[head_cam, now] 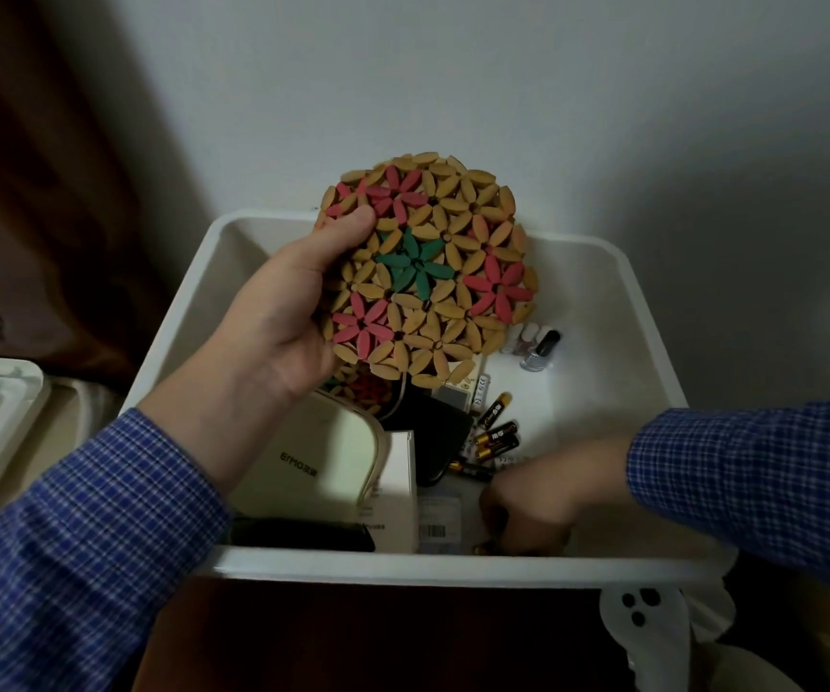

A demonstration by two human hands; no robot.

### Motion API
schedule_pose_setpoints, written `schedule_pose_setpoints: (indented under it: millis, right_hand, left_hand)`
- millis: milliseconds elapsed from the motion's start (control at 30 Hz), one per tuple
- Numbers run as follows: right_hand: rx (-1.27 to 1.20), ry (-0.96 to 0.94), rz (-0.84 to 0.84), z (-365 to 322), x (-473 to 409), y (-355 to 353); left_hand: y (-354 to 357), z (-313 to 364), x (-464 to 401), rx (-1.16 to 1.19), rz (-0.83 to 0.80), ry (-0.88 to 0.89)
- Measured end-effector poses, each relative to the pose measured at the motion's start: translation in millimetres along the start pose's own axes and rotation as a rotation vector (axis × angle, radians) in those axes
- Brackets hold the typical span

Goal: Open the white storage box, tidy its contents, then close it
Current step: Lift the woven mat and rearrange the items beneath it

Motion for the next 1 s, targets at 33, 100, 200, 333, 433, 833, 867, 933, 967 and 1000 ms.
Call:
schedule_pose_setpoints:
  millis: [33, 100, 200, 333, 433, 833, 867, 933, 967, 1000]
  right_hand:
    - [-0.025, 0.013, -0.020, 2, 3, 0]
    - [-0.044, -0.004, -0.028, 2, 1, 0]
    - [-0.037, -0.015, -0.059, 0, -3, 3]
    - [0.033, -0.027, -0.048, -6, -2, 7]
    - [-0.002, -0.045, -0.056, -8, 2, 7]
    - [-0.059, -0.060, 0.046, -8, 7, 6]
    - [-0.062, -0.051, 0.044, -8, 5, 7]
    - [-0.062, -0.037, 0.044, -7, 3, 8]
    - [-0.067, -0.031, 0.050, -6, 3, 8]
    - [-0.071, -0.025, 0.059, -5, 3, 7]
  left_hand:
    - [1, 1, 1, 0.010, 0.002, 0.000]
    - [1, 1, 1, 0.003, 0.017, -0.006]
    - [-1, 1, 0, 0.005, 0.023, -0.005]
    - [-2, 5, 0, 0.007, 0.022, -0.003]
    - [-3, 6, 0, 0.011, 0.018, -0.007]
    - [-11, 14, -4, 0.076, 0.027, 0.046]
    - [-11, 14, -5, 0.089, 0.024, 0.047]
    - [-13, 16, -4, 0.106, 0.025, 0.055]
    - [-14, 17, -5, 0.114, 0.026, 0.063]
    - [-15, 19, -5, 0.120, 0.026, 0.077]
Point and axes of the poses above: each hand's wrist, its own x-axis away from the middle knuckle, its own y-axis out of the palm, z = x × y, the point moved 6 cm from there along -x, towards the middle knuckle, and after that the axes turned 14 degrees about y, right-handed, at the moved point
